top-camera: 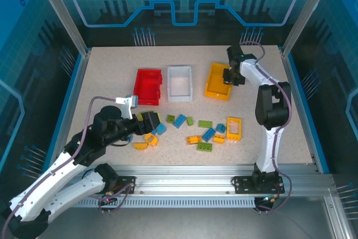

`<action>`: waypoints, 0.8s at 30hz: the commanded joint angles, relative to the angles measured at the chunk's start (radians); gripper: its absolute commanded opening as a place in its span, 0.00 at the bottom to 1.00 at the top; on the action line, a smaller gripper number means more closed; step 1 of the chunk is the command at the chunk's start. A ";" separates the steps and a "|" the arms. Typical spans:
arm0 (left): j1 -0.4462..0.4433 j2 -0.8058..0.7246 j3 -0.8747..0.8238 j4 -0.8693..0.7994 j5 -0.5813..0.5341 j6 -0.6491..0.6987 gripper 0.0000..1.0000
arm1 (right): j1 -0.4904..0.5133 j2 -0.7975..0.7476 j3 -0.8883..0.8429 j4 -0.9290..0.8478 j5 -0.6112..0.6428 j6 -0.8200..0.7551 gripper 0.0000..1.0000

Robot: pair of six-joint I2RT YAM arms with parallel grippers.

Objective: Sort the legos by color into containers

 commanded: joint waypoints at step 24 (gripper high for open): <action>-0.008 0.027 0.007 -0.104 -0.029 -0.004 0.79 | 0.115 -0.103 -0.022 0.026 0.017 -0.078 0.53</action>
